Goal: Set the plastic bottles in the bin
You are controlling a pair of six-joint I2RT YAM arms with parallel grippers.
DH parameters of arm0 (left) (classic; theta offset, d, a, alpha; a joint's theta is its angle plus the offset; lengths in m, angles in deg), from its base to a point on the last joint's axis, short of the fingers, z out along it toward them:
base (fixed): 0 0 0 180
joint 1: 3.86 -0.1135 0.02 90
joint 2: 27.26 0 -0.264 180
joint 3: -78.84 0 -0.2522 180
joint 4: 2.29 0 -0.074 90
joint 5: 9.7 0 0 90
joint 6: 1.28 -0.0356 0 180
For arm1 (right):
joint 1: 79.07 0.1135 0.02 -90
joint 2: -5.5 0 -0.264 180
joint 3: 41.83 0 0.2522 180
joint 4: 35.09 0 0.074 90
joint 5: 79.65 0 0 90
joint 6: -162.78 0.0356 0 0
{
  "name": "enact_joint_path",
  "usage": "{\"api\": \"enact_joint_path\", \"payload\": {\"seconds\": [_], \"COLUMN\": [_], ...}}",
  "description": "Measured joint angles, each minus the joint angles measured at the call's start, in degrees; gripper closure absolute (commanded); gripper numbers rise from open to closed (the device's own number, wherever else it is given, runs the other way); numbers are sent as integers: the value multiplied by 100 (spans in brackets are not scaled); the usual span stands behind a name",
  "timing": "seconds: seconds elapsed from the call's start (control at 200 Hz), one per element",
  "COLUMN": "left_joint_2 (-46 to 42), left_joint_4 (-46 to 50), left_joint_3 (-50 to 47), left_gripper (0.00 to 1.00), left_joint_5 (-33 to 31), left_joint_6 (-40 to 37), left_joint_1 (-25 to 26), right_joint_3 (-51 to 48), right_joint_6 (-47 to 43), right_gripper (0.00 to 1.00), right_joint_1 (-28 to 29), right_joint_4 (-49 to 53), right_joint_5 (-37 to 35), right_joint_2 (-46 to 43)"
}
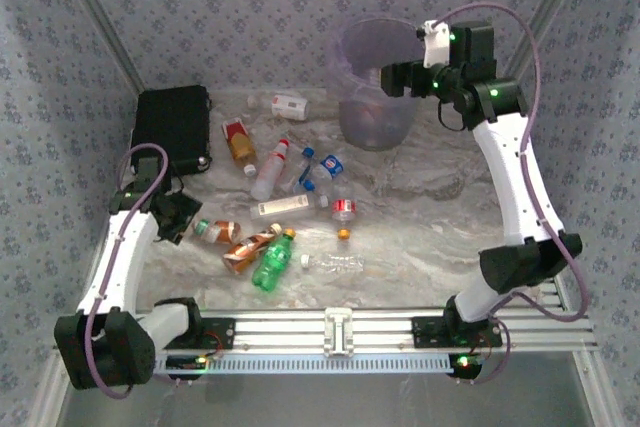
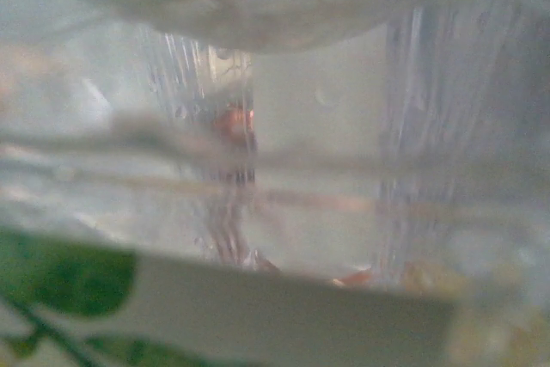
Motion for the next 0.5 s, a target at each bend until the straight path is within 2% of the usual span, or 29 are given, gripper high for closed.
{"api": "enact_joint_path", "payload": {"seconds": [0.07, 0.19, 0.5], "left_joint_2": [39, 293, 1067], "left_joint_4": [-535, -1499, -3661], "left_joint_3": [39, 133, 793], "left_gripper": [88, 100, 100], "left_joint_5": [175, 603, 2374], "left_joint_6": [-173, -518, -1705], "left_joint_1": [136, 505, 1716], "right_joint_3": [-356, -785, -1263], "right_joint_6": [131, 321, 918], "right_gripper": [5, 5, 1], "right_joint_1": [20, 79, 584], "right_joint_4": [7, -2, -240], "right_joint_5": [166, 470, 1370], "right_joint_2": [-181, -358, -422]}}
